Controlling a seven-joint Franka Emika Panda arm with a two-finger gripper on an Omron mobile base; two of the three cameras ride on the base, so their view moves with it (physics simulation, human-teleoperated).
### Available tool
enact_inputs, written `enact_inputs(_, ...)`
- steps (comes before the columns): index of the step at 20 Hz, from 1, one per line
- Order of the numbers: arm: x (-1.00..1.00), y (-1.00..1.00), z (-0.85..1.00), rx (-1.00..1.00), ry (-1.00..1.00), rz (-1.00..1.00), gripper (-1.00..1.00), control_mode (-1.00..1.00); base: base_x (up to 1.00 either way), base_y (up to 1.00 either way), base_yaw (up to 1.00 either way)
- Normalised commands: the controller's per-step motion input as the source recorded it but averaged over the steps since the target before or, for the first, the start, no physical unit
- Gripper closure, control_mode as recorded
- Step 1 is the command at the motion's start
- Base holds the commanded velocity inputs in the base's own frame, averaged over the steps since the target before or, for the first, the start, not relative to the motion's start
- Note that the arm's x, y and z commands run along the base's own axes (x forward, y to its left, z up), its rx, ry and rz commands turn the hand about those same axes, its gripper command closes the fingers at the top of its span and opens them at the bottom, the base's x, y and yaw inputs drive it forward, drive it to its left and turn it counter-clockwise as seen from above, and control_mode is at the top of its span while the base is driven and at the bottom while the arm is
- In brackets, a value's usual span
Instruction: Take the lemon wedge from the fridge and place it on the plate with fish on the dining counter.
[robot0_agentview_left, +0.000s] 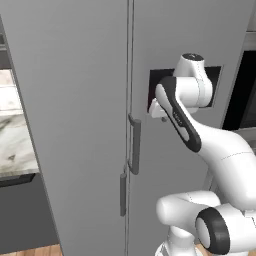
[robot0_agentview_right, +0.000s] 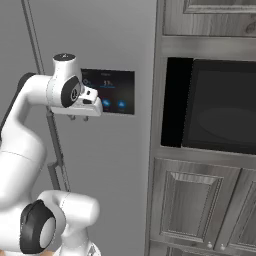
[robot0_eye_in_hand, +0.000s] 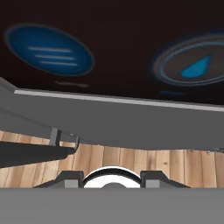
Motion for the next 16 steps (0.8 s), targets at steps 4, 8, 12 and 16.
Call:
enact_inputs(4, 0.0, 0.03, -0.02, -0.02, 0.0, 0.0, -1.0, -1.0, 0.0, 0.0, 0.0)
enact_inputs(8, -0.02, 0.0, 0.0, 0.0, 0.0, 0.0, -1.0, -1.0, 0.0, 0.0, 0.0)
enact_inputs(12, -0.02, 0.12, 0.0, 0.0, 0.0, 0.0, -1.0, -1.0, 0.0, 0.0, 0.0)
enact_inputs(16, 0.0, 0.47, 0.0, 0.0, 0.0, 0.0, -1.0, -1.0, 0.0, 0.0, 0.0)
